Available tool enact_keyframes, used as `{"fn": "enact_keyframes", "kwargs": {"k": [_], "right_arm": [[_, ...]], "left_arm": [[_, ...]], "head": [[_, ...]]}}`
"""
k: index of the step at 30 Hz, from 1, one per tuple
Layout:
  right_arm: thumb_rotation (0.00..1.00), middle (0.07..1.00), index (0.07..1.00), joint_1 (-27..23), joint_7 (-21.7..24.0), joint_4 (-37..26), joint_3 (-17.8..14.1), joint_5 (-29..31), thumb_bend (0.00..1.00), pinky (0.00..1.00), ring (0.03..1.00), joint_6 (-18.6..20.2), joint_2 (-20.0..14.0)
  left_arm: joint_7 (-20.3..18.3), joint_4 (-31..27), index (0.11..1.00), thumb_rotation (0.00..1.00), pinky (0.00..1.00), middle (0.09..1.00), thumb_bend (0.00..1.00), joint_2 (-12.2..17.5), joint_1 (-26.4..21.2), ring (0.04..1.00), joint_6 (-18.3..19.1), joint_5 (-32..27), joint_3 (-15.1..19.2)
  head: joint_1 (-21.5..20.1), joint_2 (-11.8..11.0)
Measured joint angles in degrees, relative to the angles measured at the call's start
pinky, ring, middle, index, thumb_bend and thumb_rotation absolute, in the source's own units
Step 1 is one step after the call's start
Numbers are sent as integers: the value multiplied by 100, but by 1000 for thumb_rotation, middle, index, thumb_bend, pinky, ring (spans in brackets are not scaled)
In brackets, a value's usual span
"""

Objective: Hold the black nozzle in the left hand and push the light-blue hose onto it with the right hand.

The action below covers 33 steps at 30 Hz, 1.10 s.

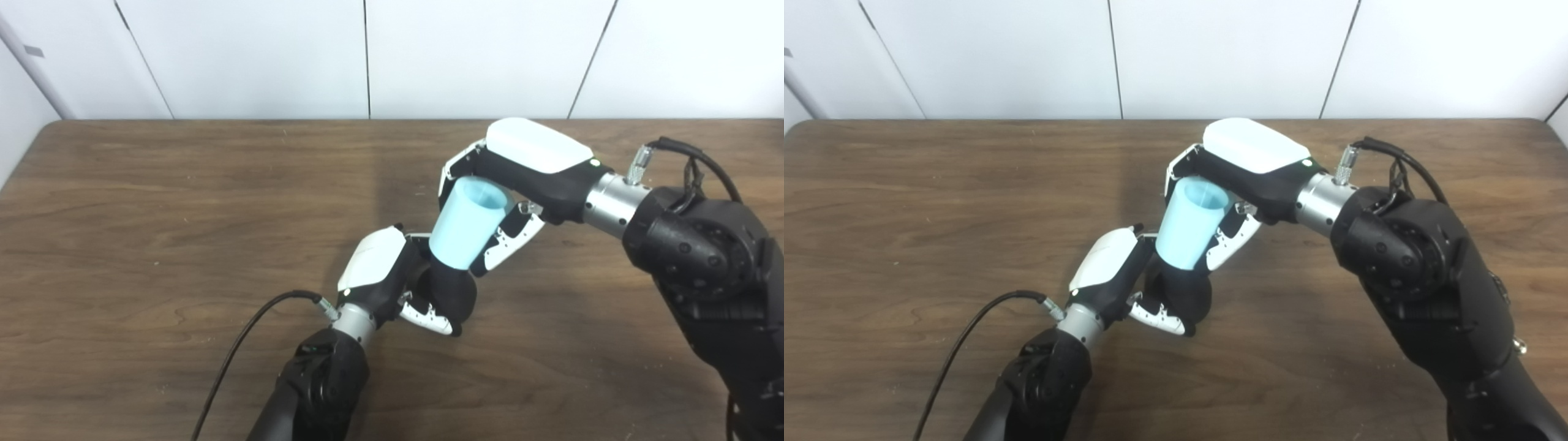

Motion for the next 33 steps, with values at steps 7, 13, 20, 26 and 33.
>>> {"fn": "enact_keyframes", "kwargs": {"k": [7,13,20,26,33], "right_arm": [[0,485,489,23,-67,7,63,-119,521,806,439,-230,73],[0,496,479,26,-67,34,135,-209,521,809,434,-463,73],[0,486,470,-174,159,33,438,-450,521,809,472,-669,31],[0,517,490,-448,435,42,686,-533,518,775,414,-987,-112],[0,511,479,-662,638,177,833,-516,520,752,420,-1464,-219]], "left_arm": [[-2,-1,464,0,1000,520,521,-3,0,694,0,0,4],[-9,-2,465,0,1000,518,522,-3,1,697,0,0,4],[-9,-2,470,0,1000,512,523,-1,2,692,2,0,3],[-9,-2,473,0,1000,510,523,-3,2,692,1,-1,-12],[-9,-2,473,0,1000,509,523,-2,-1,685,1,-1,-32]], "head": [[-26,26],[-53,35],[-70,44],[-88,53],[-88,62]]}}
